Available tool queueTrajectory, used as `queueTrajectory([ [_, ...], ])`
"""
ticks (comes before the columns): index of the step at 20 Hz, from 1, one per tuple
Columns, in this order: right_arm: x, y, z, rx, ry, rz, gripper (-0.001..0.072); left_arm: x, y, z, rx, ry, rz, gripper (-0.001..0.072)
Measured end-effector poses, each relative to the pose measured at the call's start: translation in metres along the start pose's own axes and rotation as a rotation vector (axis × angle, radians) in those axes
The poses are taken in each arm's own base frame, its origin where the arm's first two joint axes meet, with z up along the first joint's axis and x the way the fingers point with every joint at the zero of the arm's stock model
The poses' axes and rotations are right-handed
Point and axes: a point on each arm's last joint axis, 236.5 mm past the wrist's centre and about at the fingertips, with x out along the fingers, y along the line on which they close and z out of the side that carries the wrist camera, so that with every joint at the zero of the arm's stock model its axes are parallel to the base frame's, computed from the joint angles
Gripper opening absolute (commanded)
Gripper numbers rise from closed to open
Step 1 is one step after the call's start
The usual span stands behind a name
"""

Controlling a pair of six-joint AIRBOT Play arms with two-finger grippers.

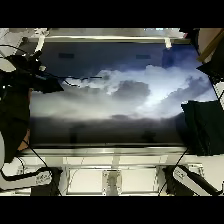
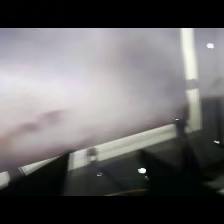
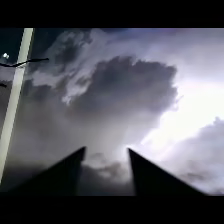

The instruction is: Fold the clothes and pants, and hang the long-sleeved shirts on hangers.

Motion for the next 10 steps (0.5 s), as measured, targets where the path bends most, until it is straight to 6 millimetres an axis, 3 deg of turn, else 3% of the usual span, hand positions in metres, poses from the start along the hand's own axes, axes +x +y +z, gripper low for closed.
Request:
queueTrajectory([
  [2, 0.0, -0.001, 0.002, 0.0, -0.01, -0.003, 0.0691, -0.008, 0.047, -0.003, 0.018, 0.014, 0.167, 0.0652],
  [6, 0.001, -0.005, 0.012, 0.003, -0.05, -0.014, 0.0691, -0.047, 0.151, -0.024, -0.016, 0.084, 0.531, 0.0652],
  [10, 0.001, -0.007, 0.029, 0.006, -0.117, -0.02, 0.0691, -0.066, 0.211, -0.038, -0.082, 0.114, 0.692, 0.0651],
])
